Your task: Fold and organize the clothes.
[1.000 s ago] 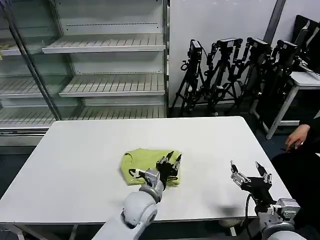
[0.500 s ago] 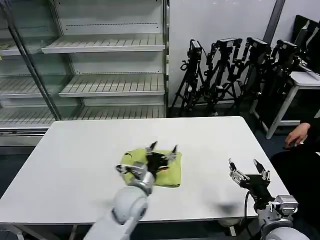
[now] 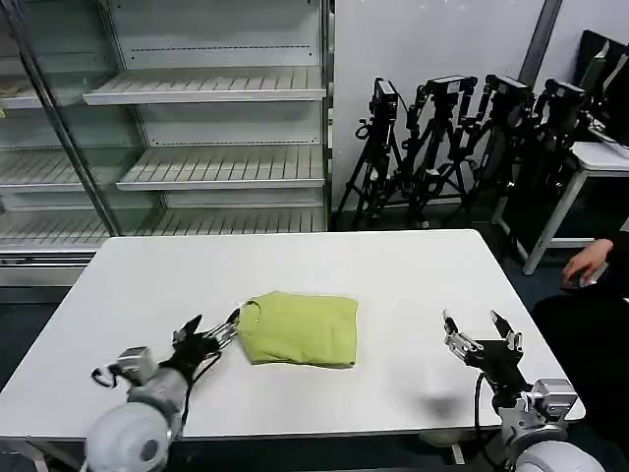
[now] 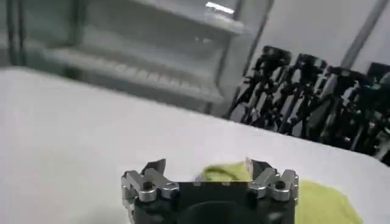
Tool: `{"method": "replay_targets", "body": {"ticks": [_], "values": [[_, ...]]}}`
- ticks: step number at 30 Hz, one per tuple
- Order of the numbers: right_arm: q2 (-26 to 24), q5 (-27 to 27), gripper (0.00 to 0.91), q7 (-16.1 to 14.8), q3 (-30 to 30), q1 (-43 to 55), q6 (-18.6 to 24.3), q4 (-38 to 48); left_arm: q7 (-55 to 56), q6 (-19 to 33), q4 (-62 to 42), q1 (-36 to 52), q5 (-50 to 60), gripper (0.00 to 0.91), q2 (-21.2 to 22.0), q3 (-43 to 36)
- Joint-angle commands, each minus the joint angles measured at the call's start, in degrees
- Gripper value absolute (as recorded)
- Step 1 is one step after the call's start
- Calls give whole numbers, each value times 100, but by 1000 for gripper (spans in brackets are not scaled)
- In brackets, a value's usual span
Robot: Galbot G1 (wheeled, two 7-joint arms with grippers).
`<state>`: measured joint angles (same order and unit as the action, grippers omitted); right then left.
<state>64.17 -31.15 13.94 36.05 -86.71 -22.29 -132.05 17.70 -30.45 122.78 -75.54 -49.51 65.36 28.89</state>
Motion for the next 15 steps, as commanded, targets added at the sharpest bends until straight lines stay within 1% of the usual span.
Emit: {"method": "replay_targets", "body": {"ticks": [1, 8, 13, 15], "values": [[30, 2, 907, -3, -7, -21, 5, -15, -2, -276, 418, -920, -2198, 907, -252, 789], [44, -1, 907, -7, 140, -188, 4, -117, -221, -270, 197, -471, -2224, 907, -64, 314], [38, -9, 907, -6, 238, -289, 4, -196, -441, -262, -323, -24, -1901, 907, -77, 45], [37, -7, 907, -3, 261, -318, -2, -232, -494, -264, -523, 118, -1940, 907, -98, -7]]}}
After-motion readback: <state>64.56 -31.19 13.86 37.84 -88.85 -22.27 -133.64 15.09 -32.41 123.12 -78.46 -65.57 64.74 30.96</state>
